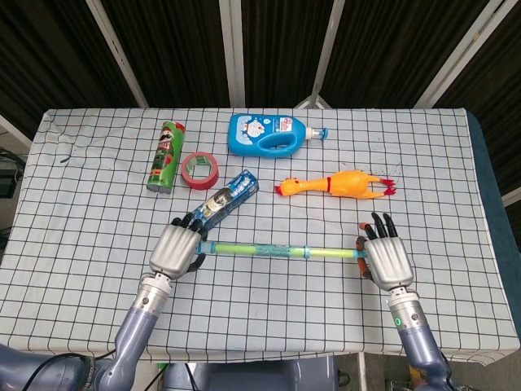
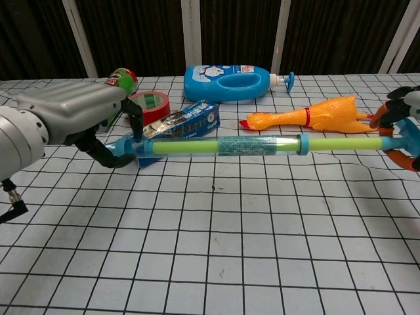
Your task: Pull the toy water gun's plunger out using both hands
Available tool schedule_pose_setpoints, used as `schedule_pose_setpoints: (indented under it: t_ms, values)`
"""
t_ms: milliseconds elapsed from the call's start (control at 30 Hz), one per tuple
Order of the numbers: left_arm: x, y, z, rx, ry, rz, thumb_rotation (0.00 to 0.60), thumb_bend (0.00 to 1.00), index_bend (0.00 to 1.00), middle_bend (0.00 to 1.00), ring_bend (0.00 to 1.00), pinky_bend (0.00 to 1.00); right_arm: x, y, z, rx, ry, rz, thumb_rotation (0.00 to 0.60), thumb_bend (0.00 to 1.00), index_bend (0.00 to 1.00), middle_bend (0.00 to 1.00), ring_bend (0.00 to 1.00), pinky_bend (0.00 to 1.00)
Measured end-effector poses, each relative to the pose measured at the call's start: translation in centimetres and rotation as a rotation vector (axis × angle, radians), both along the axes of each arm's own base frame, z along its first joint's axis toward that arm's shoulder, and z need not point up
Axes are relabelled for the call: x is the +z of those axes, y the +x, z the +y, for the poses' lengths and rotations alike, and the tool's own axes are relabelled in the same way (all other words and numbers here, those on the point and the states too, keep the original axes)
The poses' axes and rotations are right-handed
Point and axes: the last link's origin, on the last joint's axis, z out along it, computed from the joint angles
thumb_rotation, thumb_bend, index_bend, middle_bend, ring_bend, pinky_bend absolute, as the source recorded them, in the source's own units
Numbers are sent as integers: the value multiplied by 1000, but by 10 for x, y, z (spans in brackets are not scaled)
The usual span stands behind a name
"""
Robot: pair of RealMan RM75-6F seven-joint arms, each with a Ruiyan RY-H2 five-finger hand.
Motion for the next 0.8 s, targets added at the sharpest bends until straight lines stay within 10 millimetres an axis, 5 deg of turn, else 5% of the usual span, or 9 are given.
schedule_pose_setpoints:
  t_ms: [800]
  values:
    - [31,-29,-2,18,15,55,600,588,623,287,187,310,12,-21,-2,-45,-26,32,600,517,722,265,0,0]
